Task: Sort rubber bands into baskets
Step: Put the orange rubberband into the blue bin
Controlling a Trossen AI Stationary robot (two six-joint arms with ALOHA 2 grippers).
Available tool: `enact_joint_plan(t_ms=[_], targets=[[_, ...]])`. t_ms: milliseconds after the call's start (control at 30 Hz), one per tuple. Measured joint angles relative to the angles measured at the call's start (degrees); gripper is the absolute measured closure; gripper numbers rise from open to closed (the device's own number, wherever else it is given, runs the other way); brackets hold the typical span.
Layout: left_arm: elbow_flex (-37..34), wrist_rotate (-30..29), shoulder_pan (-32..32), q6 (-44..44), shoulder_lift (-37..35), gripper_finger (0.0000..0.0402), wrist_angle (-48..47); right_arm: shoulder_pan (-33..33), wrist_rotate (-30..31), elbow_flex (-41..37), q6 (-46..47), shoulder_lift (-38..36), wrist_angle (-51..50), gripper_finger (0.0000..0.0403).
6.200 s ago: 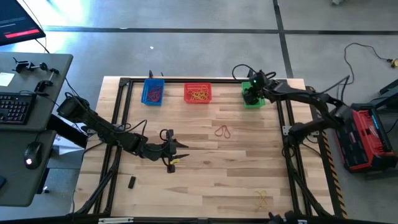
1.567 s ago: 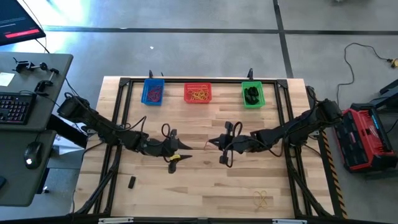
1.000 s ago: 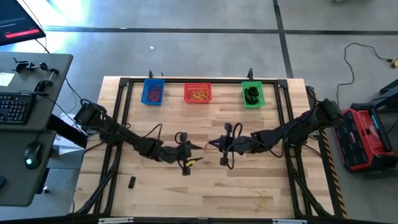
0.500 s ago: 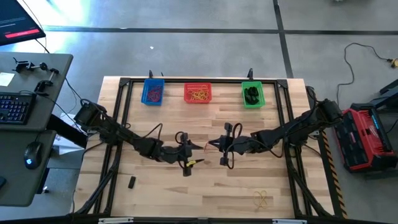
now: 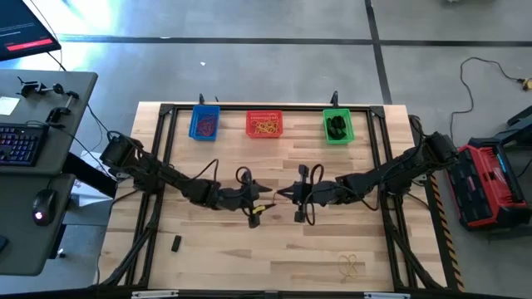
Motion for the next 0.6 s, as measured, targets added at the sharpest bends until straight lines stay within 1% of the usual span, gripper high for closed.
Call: enact_joint_plan(t_ms=[133,267,433,567,600], targets=[[0.8,0.0,0.0,0.0,0.0,0.0171,0.0,0.0,0.0,0.0,-0.2,0.0,0.1,0.0403],[1.9,0.1,0.0,0.0,0.0,0.0209,-1.0,0.0,-0.2,0.0,-0.1,0.0,0.1,0.0403],[2.5,0.1,0.1,1.2,0.0,0.0291,-3.5,0.0,-2.3,0.0,-0.1,0.0,0.1,0.0403],[2.5,1.0,0.4,2.6,0.0,0.0371,-3.6,0.0,-2.0,0.0,0.2,0.0,0.5,0.0403],[2.5,1.3,0.5,3.1,0.0,0.0386,-3.6,0.0,-2.0,0.0,0.6,0.0,0.5,0.0403]])
